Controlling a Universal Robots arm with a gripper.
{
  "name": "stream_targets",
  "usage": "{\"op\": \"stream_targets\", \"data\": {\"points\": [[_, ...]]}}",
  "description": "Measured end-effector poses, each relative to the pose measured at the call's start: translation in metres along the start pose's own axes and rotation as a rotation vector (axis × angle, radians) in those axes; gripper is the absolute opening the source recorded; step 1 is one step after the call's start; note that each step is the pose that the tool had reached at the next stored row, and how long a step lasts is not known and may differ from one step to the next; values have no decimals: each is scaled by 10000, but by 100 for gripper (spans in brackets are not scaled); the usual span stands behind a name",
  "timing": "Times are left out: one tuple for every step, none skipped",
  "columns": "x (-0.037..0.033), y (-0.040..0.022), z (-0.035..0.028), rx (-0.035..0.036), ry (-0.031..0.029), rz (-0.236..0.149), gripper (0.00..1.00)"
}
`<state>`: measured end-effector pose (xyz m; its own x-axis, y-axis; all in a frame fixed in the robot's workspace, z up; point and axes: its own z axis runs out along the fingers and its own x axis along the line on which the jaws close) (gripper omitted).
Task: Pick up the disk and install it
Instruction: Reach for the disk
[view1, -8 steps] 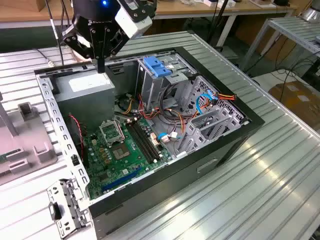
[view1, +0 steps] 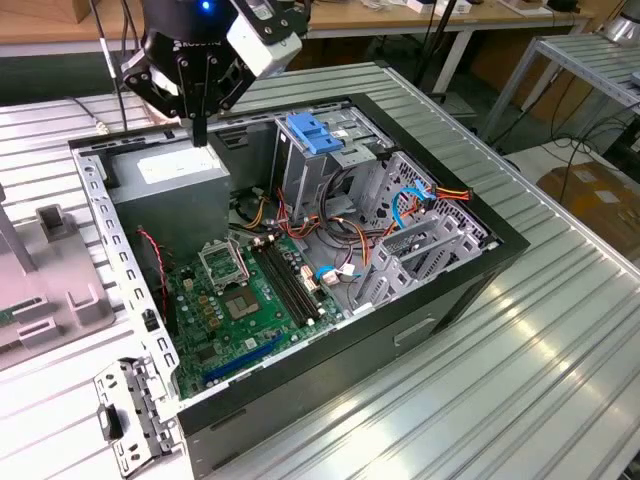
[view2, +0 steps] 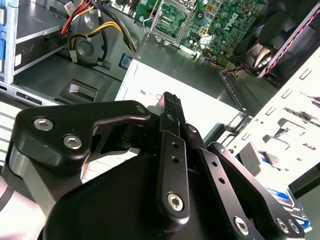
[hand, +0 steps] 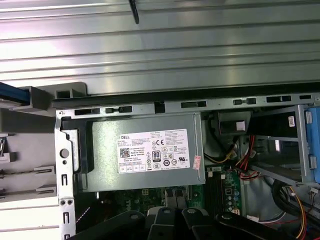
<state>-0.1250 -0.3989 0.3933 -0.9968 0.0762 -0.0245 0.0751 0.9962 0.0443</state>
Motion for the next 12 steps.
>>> {"op": "stream_targets", "data": {"points": [[4,0,0,0,0,0,11],[8,-1,0,0,0,0,11],[12,-1,0,0,0,0,11],[16,-1,0,-1,0,0,11],[20,-2,0,0,0,0,11],[25,-2,-1,0,0,-1,11],[29,-2,-1,-1,0,-1,11],[36,-3,-1,0,0,0,11],[42,-3,-1,0,0,0,11],[45,-3,-1,0,0,-1,11],[47,-4,-1,0,0,-1,11],[53,-4,-1,-1,0,0,11]]}}
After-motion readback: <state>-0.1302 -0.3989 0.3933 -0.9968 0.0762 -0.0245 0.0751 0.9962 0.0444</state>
